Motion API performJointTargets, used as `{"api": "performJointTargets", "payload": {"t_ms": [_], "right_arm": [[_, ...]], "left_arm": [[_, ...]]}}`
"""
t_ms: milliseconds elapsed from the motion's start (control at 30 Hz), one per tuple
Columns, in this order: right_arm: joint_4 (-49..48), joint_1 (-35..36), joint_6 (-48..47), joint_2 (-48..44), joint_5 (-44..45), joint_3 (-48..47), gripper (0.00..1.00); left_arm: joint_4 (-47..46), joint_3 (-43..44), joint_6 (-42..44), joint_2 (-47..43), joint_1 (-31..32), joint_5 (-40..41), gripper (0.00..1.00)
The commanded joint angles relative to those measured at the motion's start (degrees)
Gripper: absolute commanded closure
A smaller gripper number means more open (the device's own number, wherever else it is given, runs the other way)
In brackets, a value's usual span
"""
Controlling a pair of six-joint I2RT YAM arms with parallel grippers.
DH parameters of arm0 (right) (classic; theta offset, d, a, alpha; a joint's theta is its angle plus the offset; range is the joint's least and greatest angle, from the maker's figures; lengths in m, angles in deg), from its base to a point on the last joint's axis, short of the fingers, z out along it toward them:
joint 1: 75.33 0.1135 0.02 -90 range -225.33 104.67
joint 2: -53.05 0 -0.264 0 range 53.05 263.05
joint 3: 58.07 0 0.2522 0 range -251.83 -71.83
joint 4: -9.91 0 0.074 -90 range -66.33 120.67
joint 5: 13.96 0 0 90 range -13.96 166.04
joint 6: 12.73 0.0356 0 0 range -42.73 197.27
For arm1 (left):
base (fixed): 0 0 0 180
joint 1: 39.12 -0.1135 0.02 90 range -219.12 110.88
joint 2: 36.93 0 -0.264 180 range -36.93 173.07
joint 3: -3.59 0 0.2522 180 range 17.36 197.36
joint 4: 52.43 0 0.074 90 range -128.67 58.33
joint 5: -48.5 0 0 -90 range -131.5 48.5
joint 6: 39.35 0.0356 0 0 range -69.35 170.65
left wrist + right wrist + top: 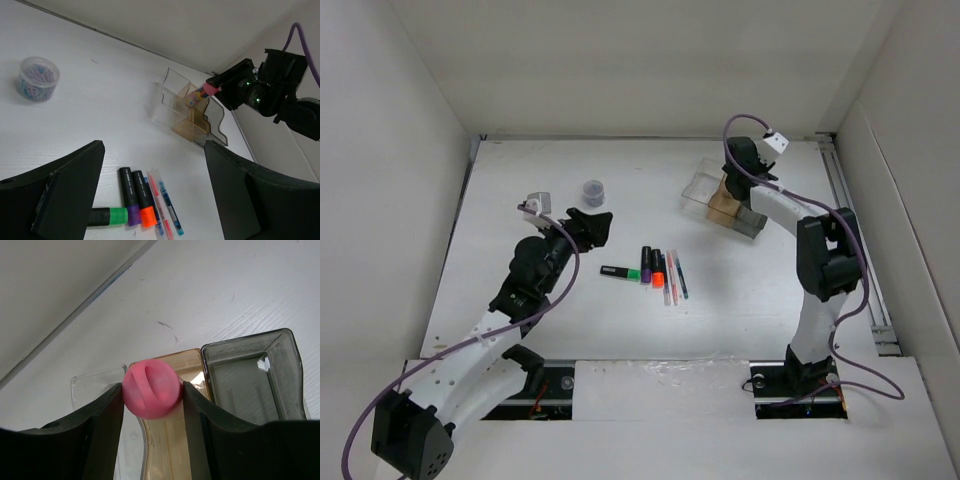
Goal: Sort the stationery into containers
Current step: Place the stationery in the storage box.
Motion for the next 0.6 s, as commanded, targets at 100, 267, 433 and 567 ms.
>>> {"api": "performJointTargets", "payload": {"t_ms": [100,267,433,567], "right_arm": [[3.16,1.52,-0.29,-0.18,5.77,-4.15,0.76],[4.21,1.53,0.94,-0.70,6.39,-3.10,0.56],[4.22,2.14,0.94,-3.25,7.10,-2.57,0.33],[4.75,2.67,0.94,-6.41,6.23,-2.57,0.20]], "left_arm": [[-3.71,-2.90,2.69,-1.79,-0.19,2.19,0.20],[-2.31,-3.60,2.16,-3.98,-0.19,2.72,0.20],[-1.70,-4.74,1.46,-9.26,-0.19,4.82,0.17],[-0.99,-6.67,0.93,-12.86,-0.19,6.14,0.16]]}}
